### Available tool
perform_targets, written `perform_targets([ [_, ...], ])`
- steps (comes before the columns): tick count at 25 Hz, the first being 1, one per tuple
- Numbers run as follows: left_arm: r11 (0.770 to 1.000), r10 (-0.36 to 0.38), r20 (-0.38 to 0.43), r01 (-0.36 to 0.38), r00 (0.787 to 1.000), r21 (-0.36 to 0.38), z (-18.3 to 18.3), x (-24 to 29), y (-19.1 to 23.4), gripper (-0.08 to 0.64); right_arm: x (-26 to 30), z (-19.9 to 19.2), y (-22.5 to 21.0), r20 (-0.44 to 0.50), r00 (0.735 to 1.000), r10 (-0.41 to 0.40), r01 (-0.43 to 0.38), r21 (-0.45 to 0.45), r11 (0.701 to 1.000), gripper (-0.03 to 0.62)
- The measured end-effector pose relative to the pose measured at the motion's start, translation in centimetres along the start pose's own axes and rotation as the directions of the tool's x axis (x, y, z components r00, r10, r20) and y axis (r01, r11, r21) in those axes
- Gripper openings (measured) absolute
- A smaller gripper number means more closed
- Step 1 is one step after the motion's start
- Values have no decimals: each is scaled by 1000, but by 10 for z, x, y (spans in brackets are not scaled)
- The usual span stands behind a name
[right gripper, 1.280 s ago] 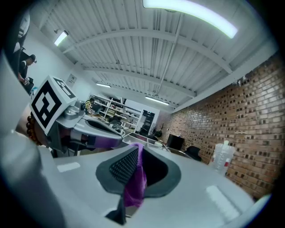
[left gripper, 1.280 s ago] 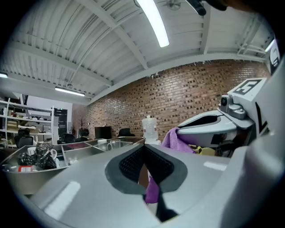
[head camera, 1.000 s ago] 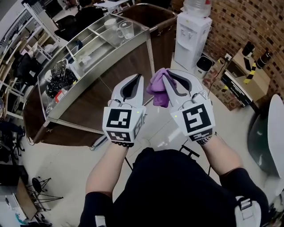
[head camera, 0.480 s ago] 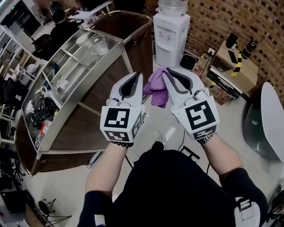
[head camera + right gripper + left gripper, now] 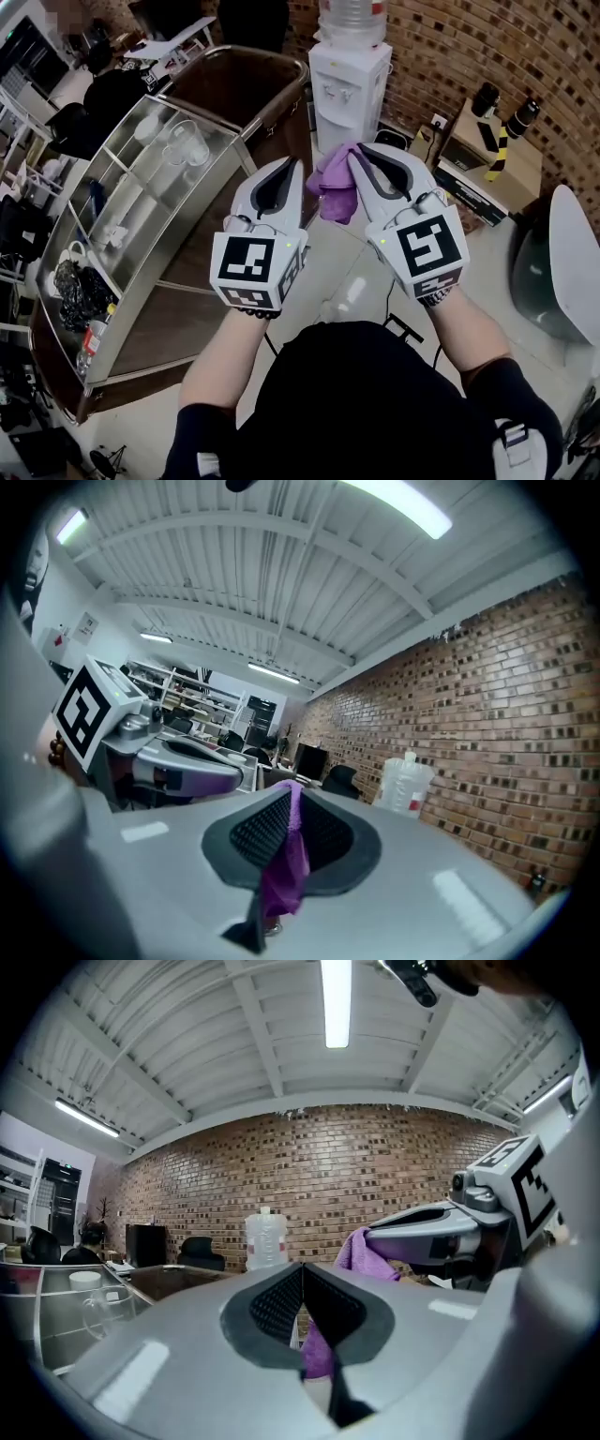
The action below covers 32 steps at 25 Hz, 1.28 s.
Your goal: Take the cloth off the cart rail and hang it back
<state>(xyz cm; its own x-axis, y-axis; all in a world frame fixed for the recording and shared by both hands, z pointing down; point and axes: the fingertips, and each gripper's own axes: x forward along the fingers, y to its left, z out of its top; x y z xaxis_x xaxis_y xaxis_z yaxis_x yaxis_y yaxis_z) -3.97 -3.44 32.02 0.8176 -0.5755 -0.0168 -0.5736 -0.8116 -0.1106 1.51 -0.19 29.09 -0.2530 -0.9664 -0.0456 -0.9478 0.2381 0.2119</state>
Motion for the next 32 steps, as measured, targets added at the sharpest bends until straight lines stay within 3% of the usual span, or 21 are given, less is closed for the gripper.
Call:
perform_targets([
  [5, 1000, 0, -14, 0, 1000, -5, -3, 39, 29, -3, 39, -5, -28, -4, 1000, -9, 9, 8, 1000, 28],
  [14, 1000, 14, -17, -13, 1000, 21, 3, 82, 42, -2, 72, -7, -66, 26, 1000, -1, 0, 27, 1000, 28],
  [17, 999, 35, -17, -35, 999, 28, 2, 94, 48, -3, 80, -12, -73, -2, 1000, 17, -17, 42, 999, 28],
  [21, 996, 83, -14, -82, 996, 31, 1, 116, 59, -2, 102, -8, -92, 64, 995, 70, -71, 21, 997, 28],
  [24, 991, 129, -18, -128, 991, 33, 1, 137, 66, -3, 114, -15, -108, 12, 993, 115, -115, 48, 992, 28],
  [28, 978, 206, -12, -205, 979, 47, 2, 163, 79, -3, 139, -13, -129, 79, 977, 198, -200, 23, 979, 28],
  [30, 970, 238, -10, -237, 971, 51, 3, 177, 83, -3, 147, -22, -140, 26, 973, 230, -231, 46, 972, 28],
  [32, 963, 265, -10, -264, 964, 57, 5, 192, 84, -3, 155, -22, -155, 35, 966, 257, -259, 42, 965, 28],
])
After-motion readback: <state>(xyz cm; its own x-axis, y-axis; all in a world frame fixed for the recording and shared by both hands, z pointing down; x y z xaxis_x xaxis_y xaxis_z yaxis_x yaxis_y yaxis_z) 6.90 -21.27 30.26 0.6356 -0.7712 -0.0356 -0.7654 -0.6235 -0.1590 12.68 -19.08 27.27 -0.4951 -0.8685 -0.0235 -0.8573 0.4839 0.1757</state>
